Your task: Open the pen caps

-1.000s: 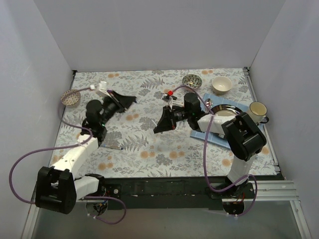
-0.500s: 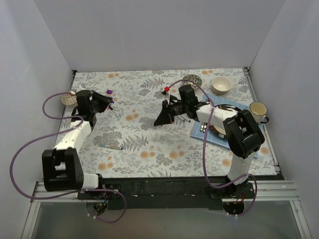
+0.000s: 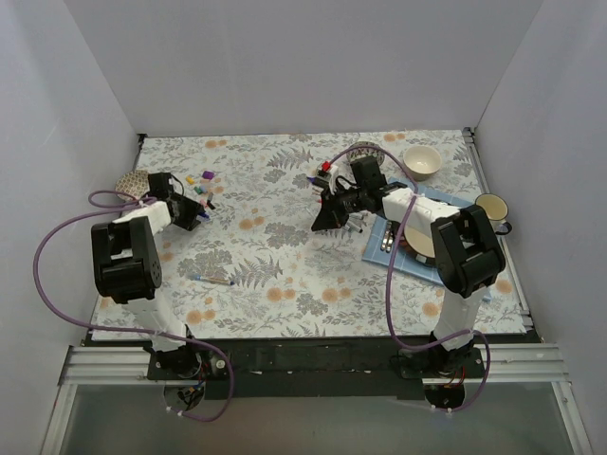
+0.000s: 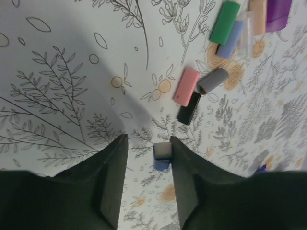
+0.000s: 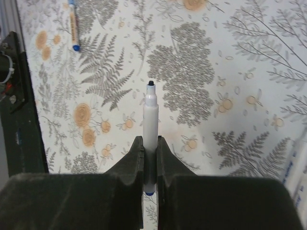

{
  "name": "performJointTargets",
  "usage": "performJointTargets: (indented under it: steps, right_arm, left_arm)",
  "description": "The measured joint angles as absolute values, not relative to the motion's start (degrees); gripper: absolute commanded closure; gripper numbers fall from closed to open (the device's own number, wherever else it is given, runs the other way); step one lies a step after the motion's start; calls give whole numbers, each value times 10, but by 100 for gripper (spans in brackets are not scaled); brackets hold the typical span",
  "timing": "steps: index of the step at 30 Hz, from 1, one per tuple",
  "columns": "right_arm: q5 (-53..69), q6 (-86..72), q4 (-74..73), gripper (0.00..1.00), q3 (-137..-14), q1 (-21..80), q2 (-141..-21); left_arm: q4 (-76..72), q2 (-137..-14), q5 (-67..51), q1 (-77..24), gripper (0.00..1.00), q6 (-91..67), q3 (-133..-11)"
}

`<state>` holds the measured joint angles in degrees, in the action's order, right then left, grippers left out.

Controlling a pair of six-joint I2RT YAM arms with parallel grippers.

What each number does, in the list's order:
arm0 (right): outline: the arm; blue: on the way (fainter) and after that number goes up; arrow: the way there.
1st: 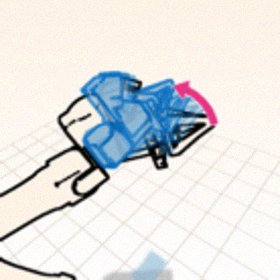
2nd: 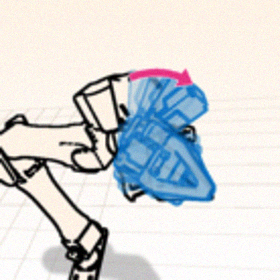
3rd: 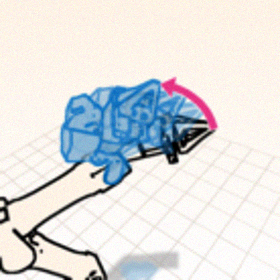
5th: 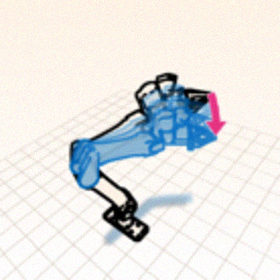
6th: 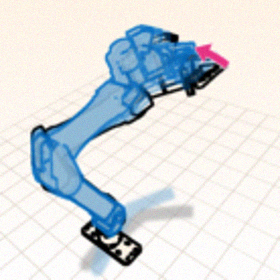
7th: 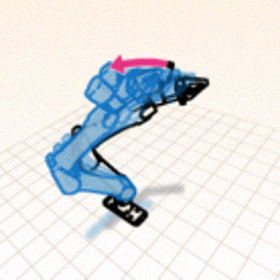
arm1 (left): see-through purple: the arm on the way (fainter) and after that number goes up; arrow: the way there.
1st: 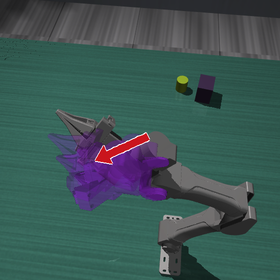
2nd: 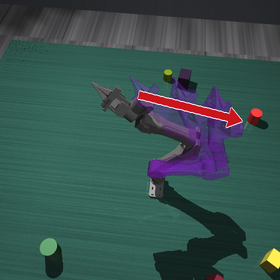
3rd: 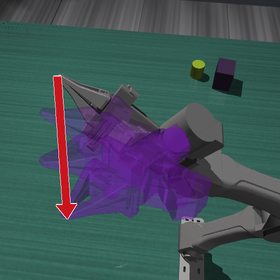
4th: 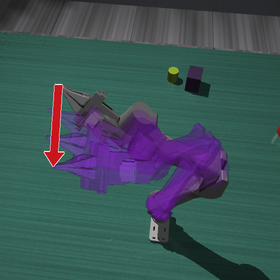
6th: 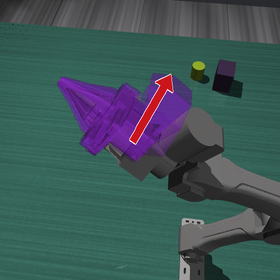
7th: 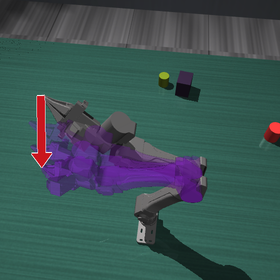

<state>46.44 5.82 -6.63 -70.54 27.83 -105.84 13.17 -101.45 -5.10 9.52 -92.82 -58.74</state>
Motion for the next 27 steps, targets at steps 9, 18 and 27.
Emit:
performJointTargets:
  steps: [9,18,27]
  right_arm:
    - [333,150,-156,92,-768,258,-1108]
    - [184,229,-209,77,-805,249,-1113]
    - [129,259,-235,64,-815,240,-1146]
  left_arm:
    - [159,-989,-44,107,7,-912,-608]
    - [84,-718,-181,107,2,-815,-472]
    - [75,-570,-220,88,2,-741,-370]
